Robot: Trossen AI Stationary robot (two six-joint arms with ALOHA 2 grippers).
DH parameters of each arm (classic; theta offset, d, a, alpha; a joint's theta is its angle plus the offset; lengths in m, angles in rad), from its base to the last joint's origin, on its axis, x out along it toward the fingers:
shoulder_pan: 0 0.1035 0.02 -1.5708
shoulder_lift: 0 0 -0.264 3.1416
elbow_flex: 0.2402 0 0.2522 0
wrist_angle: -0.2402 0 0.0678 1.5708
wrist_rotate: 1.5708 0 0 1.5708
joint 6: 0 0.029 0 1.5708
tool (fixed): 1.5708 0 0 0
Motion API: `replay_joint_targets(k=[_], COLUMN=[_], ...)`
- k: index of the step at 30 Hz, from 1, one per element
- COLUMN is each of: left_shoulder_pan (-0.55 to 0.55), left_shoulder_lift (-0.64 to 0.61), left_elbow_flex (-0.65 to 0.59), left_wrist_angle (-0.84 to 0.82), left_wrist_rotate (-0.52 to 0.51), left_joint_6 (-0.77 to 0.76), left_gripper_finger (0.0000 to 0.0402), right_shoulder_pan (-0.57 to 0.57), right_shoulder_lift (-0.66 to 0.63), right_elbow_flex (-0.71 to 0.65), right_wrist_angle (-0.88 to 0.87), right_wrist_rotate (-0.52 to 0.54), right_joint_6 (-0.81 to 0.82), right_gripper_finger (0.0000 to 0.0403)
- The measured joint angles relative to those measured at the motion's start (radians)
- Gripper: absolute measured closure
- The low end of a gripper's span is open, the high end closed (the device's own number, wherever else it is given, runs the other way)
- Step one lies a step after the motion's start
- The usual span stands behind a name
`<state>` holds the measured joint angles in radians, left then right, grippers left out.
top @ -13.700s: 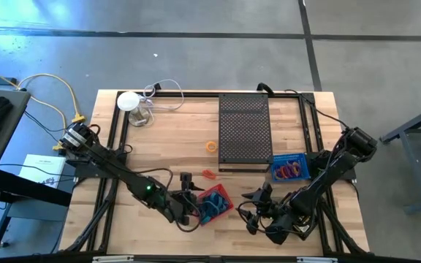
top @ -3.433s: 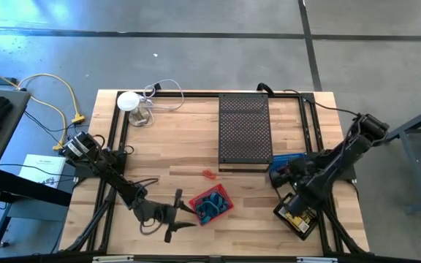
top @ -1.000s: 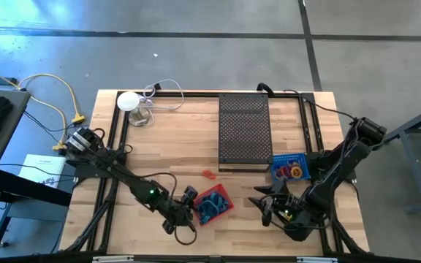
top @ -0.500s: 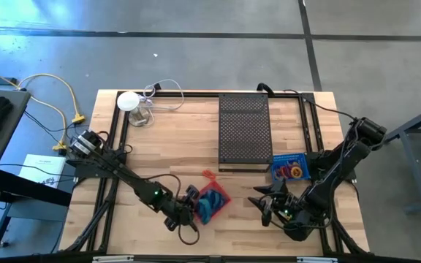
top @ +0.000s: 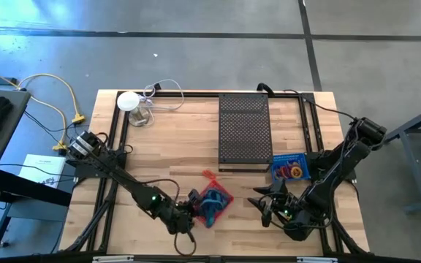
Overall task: Pick & Place Office Desk Supplies
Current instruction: Put the red basket on the shelf
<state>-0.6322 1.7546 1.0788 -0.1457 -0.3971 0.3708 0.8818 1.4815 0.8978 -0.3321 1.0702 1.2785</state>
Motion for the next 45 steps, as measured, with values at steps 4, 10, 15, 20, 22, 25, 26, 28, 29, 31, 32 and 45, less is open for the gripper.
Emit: replay_joint_targets(k=[4,10,15,20,22,25,26,28,29,31,32,45], left_shoulder_pan=[0.0,0.009,0.074,0.193,0.251,0.34,0.37,0.433,0.466,0.529,0.563,0.855], left_shoulder_lift=[0.0,0.0,-0.006,-0.025,-0.047,-0.072,-0.076,-0.077,-0.077,-0.075,-0.072,-0.003], left_elbow_flex=[0.073,0.229,0.37,0.503,0.526,0.539,0.539,0.539,0.539,0.538,0.538,0.538], left_wrist_angle=[-0.109,-0.312,-0.496,-0.614,-0.622,-0.618,-0.615,-0.594,-0.581,-0.547,-0.52,-0.303], left_wrist_rotate=[0.007,0.009,0.021,0.072,0.097,0.119,0.137,0.182,0.2,0.24,0.262,0.298], left_joint_6=[-0.002,-0.046,0.054,0.081,0.101,0.145,0.164,0.209,0.228,0.249,0.255,0.076], left_gripper_finger=[0.04,0.04,0.04,0.0401,0.0401,0.0401,0.0401,0.0401,0.0401,0.0401,0.0401,0.0401], right_shoulder_pan=[0.0,0.012,0.035,0.071,0.09,0.114,0.119,0.127,0.128,0.128,0.128,0.124], right_shoulder_lift=[0.0,0.0,-0.015,-0.03,-0.031,-0.031,-0.031,-0.031,-0.031,-0.031,-0.031,-0.031], right_elbow_flex=[0.0,0.0,0.0,0.0,0.0,0.0,0.0,0.0,0.001,0.0,0.0,0.0], right_wrist_angle=[0.0,0.037,0.22,0.525,0.637,0.735,0.75,0.759,0.759,0.755,0.75,0.665], right_wrist_rotate=[-0.006,-0.003,-0.002,-0.003,-0.003,-0.003,-0.003,-0.003,-0.003,-0.003,-0.003,0.006], right_joint_6=[0.0,0.008,-0.222,-0.592,-0.739,-0.889,-0.918,-0.958,-0.972,-0.988,-0.992,-1.042], right_gripper_finger=[0.0188,0.0188,0.0188,0.0188,0.0188,0.0188,0.0188,0.0188,0.0188,0.0188,0.0188,0.0188])
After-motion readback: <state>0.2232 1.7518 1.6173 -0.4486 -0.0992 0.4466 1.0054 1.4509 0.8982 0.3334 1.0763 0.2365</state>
